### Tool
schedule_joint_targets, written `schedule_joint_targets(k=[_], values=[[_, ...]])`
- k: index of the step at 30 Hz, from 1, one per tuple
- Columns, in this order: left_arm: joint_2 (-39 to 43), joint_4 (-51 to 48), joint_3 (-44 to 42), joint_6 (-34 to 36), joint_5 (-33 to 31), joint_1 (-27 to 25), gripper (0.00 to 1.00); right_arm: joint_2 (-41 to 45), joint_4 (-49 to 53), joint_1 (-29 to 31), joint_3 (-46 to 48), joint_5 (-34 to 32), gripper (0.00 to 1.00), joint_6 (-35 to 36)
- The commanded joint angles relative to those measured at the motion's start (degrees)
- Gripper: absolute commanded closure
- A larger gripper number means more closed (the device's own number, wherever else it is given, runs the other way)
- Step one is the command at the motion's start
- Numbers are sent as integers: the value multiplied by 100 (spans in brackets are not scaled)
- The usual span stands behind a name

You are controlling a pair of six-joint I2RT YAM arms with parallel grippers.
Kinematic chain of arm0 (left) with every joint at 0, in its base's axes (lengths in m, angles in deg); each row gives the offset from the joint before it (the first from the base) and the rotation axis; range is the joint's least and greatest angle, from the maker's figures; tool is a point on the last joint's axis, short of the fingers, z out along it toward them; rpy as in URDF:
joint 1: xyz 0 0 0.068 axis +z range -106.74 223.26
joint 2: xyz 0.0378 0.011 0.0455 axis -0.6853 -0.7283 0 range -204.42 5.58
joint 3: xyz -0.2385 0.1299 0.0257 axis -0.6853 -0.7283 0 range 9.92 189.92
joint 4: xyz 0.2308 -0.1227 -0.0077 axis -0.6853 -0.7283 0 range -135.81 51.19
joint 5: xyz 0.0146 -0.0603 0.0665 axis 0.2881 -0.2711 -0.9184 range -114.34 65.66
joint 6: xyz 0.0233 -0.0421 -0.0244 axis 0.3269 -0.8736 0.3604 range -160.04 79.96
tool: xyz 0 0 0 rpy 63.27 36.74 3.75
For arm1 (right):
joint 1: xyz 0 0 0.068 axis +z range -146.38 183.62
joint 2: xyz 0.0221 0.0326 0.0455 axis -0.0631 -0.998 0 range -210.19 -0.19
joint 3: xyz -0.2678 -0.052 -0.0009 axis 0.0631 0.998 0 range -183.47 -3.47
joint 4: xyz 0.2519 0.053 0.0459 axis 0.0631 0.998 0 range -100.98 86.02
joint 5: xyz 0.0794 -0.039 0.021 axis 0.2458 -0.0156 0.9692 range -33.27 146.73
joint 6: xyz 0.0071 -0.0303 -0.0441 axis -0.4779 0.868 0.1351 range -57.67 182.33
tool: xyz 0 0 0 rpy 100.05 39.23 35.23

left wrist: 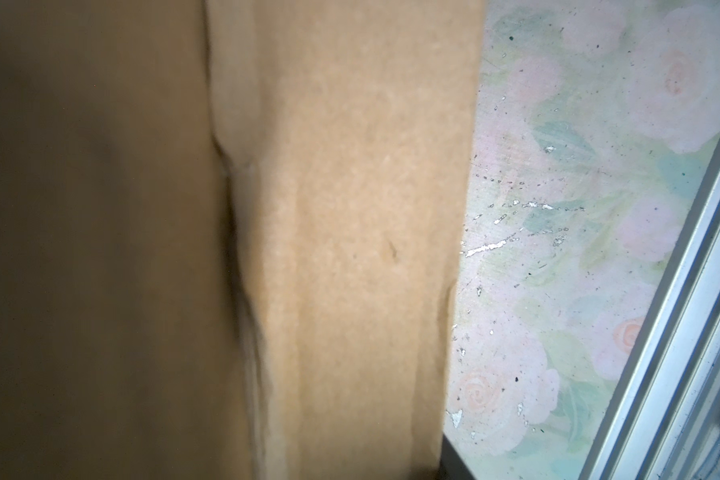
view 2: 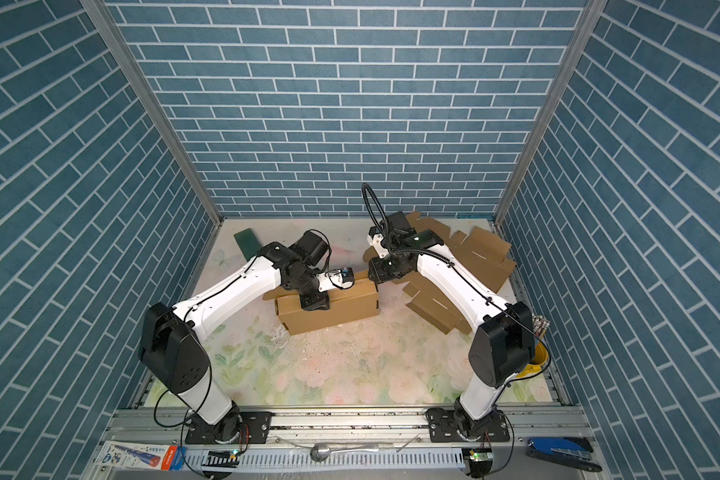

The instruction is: Fold the paper box

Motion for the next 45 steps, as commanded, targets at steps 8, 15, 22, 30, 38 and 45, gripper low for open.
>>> schedule_joint_targets(k=[8, 15, 22, 30, 38, 45], values=[[-488, -19, -269, 22, 32, 42, 73, -13, 145, 4, 147, 100, 52, 108], [-488, 153, -219, -49, -277, 102, 60, -221, 31, 21, 437, -298, 57, 181], [-549, 348, -244, -118, -337, 128, 69, -327, 113, 45, 265, -224, 61, 210], [-651, 334, -323, 23, -129, 123, 84, -406, 1018, 41, -739, -270, 64, 831], [-665, 323, -313, 40, -91, 121, 84, -610, 1087, 99, -847, -240, 79, 852], [-698, 340, -320, 42, -70, 122, 84, -524, 1168, 109, -1007, 77, 92, 558]])
